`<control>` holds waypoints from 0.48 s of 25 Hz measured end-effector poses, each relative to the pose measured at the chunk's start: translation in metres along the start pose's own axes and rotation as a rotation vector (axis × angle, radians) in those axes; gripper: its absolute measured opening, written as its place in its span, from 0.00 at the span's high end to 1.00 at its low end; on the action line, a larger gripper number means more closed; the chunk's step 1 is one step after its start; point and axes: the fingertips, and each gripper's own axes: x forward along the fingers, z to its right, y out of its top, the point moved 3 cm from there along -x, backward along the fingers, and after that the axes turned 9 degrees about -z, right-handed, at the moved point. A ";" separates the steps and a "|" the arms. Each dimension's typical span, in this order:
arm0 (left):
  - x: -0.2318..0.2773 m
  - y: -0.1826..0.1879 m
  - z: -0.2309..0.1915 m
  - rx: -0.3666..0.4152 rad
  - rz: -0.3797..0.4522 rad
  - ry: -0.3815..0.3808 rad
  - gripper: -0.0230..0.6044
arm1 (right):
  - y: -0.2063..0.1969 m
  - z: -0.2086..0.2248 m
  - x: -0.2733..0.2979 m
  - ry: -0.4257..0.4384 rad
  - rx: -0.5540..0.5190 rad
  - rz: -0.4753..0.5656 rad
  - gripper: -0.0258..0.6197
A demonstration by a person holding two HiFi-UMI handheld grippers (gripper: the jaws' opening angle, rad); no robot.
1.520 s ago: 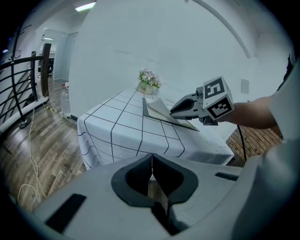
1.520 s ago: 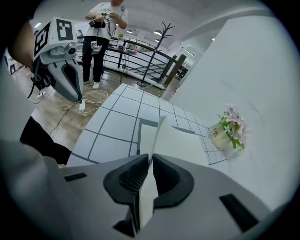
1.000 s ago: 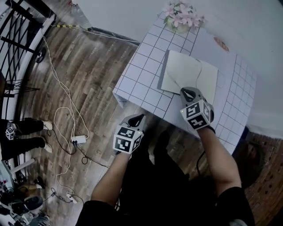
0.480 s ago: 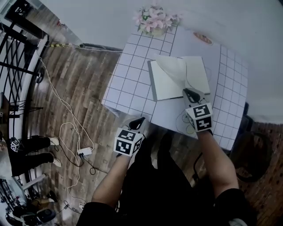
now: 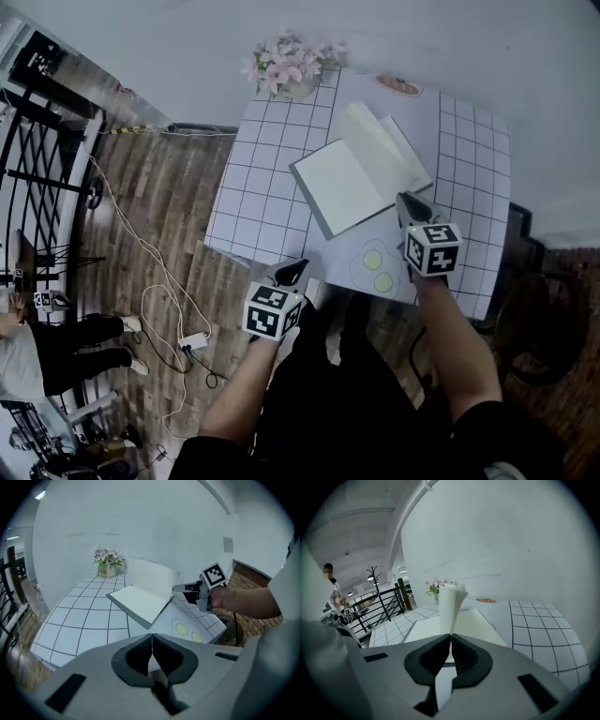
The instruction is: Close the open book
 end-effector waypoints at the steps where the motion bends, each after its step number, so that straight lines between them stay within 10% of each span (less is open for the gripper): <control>1: 0.002 0.004 0.002 0.003 0.001 0.003 0.95 | -0.001 0.006 -0.001 -0.001 0.004 -0.004 0.94; 12: 0.015 0.044 0.027 0.039 0.040 0.014 0.95 | -0.011 0.035 -0.014 -0.015 -0.184 -0.098 0.92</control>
